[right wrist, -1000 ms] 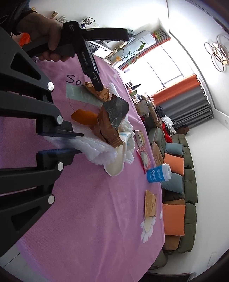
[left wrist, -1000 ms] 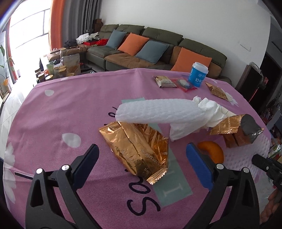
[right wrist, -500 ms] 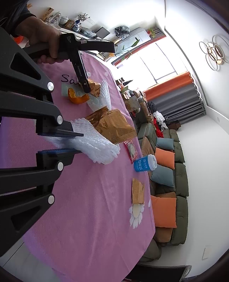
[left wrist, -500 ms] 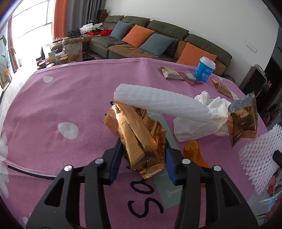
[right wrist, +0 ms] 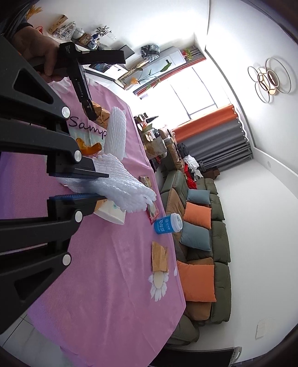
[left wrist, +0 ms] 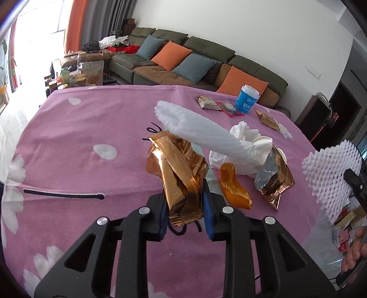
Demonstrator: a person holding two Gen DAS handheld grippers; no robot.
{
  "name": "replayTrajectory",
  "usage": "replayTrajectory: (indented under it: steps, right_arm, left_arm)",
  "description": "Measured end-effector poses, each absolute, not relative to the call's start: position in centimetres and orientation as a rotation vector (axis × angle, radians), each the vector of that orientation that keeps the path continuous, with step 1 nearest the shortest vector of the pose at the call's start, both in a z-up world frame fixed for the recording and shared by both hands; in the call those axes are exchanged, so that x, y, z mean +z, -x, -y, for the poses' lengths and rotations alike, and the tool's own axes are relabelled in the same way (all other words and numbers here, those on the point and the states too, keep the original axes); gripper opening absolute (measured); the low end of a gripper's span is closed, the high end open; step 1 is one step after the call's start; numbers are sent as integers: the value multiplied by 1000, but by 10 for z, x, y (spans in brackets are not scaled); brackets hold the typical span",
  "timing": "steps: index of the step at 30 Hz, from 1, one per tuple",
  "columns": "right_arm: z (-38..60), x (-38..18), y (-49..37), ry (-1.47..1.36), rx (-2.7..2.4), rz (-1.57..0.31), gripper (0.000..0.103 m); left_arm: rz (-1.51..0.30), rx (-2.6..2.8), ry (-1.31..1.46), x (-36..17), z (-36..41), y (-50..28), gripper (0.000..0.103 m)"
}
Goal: Collect trash
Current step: 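Grasp the white foam net with the right tool while the left tool grasps the gold foil wrapper, then carry the foam net and gold foil wrapper with both tools over the teal bin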
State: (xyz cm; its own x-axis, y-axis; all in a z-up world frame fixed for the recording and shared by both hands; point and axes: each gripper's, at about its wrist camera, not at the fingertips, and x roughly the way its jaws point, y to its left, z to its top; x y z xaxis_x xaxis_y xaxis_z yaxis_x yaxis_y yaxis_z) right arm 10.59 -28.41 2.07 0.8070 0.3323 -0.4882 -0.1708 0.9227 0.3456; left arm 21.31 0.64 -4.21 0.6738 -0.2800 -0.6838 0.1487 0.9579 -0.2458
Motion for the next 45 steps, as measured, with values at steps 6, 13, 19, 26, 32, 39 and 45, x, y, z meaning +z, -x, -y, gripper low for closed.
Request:
replayTrajectory:
  steps: [6,13,19,26,32,39,45]
  right_arm:
    - [268,27,-106,-279,321,-551,10]
    - [247,35,-107,-260,386,-525,10]
    - [225,43,-113,-240,453,-500,10]
    - [201,59,-111,-206,521,-459,10]
    - [179,58,-112,-189,574,-467,10]
    - [152,63,-113,-165,636,-466,10]
    - [109,61,-123,-120,731,-481,10]
  left_arm:
    - [-733,-206,108,-24,-17,-188,25]
    - [-674,-227,117,1,-30,-168,25]
    - [-636,-217,131,15,-40,-148,27]
    - [-587,-173,139,31,-62,-121,29]
    - [-565,-140,157,37,-74,-98,29]
    - [-511,-87,165,52,-93,-65,28]
    - [-488,1,179,58,-118,-36,28]
